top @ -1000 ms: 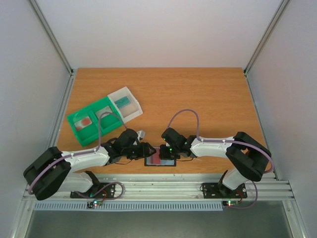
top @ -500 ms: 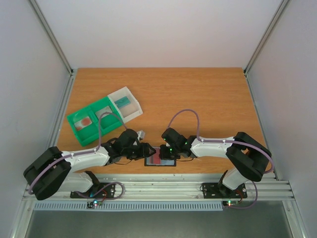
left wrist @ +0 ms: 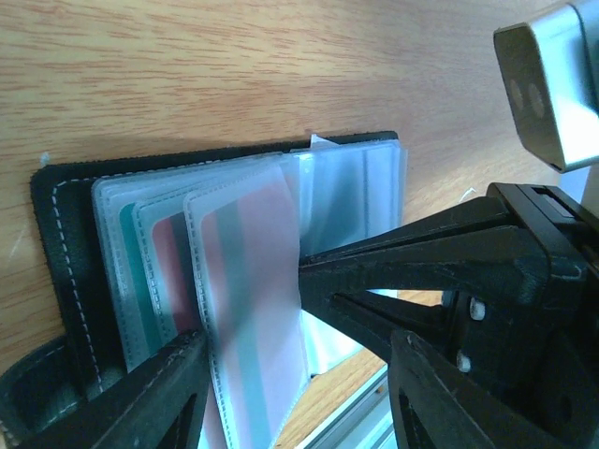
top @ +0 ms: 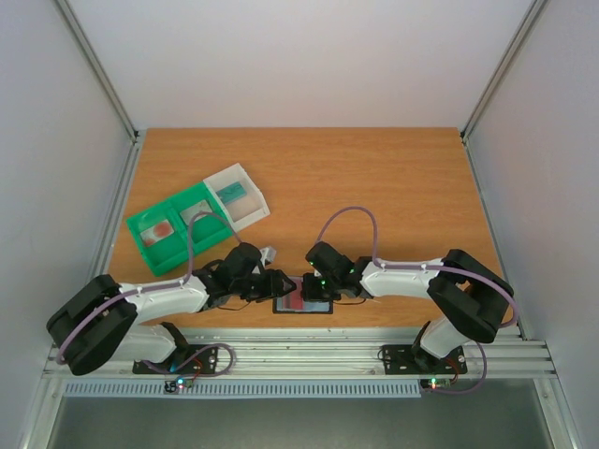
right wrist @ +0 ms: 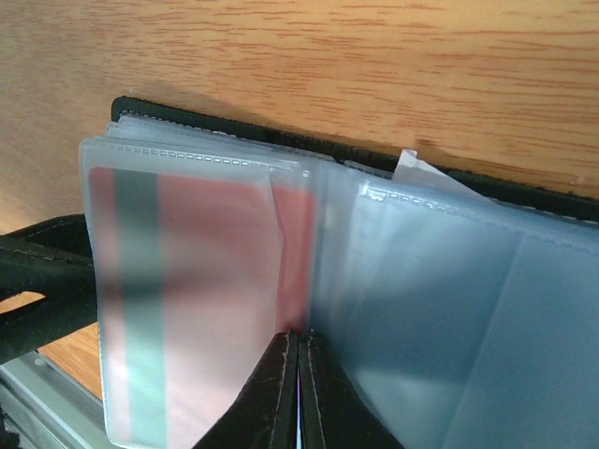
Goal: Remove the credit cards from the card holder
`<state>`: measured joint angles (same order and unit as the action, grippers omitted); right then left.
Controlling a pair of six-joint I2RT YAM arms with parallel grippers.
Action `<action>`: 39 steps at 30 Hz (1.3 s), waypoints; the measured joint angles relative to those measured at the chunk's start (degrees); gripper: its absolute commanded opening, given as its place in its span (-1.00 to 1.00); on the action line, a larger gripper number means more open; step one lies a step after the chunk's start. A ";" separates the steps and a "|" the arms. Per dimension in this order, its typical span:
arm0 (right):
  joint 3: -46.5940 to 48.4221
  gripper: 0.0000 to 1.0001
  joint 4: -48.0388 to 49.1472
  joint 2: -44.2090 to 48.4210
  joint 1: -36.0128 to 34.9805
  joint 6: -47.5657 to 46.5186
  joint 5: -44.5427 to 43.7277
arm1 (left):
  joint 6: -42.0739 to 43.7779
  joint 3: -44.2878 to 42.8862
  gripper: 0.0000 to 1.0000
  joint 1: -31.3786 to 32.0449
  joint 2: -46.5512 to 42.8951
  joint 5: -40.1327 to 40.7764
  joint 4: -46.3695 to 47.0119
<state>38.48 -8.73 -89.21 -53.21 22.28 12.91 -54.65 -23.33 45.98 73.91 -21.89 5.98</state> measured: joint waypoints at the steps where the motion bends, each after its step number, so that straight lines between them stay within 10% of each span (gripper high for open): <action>1: -0.15 -0.93 0.24 0.04 0.00 0.00 0.04 | -0.02 -0.02 0.01 0.00 -0.07 -0.17 0.00; 12: -1.57 -0.83 2.38 0.98 0.00 0.24 0.61 | -0.55 -0.68 -0.39 0.00 -1.70 -2.03 0.00; 39: -2.49 -0.76 -13.18 18.01 -0.11 0.00 -14.25 | -1.95 -3.39 -0.36 0.02 3.19 -6.86 4.72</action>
<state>35.99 -21.91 -71.20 -53.32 22.28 -1.34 -56.60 -26.72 46.00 77.10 -28.75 10.70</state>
